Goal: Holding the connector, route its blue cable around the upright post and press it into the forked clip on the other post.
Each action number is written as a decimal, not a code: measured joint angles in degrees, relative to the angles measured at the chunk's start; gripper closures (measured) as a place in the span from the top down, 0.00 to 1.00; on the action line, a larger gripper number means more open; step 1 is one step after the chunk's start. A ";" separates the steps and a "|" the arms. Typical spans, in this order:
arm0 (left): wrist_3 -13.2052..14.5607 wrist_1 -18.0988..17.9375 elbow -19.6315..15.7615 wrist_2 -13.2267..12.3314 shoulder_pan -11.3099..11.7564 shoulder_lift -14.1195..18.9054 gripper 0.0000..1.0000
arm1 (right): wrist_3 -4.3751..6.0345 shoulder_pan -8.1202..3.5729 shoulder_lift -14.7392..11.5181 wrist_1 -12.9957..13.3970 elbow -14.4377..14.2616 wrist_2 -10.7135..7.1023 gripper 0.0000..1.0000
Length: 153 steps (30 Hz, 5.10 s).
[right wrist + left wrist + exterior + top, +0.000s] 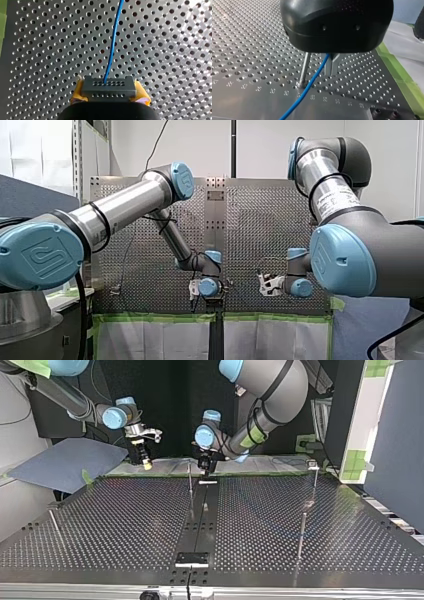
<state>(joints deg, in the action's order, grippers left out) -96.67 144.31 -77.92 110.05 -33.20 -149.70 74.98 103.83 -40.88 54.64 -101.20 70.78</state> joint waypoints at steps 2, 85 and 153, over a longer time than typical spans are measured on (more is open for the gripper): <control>0.01 0.15 0.02 -0.01 0.17 -0.01 0.00 | 0.30 -0.16 0.24 0.18 0.09 0.47 0.00; 3.36 9.54 -6.91 -4.80 -4.37 8.35 1.00 | 1.06 -2.00 2.59 -4.88 5.70 1.11 0.00; -4.80 -4.50 -21.88 4.61 -6.20 23.51 1.00 | 1.10 -2.03 2.59 -6.03 5.70 -0.09 0.00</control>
<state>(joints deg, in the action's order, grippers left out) -101.47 139.81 -99.80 114.66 -39.40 -126.19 76.08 101.80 -38.29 48.62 -95.50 70.69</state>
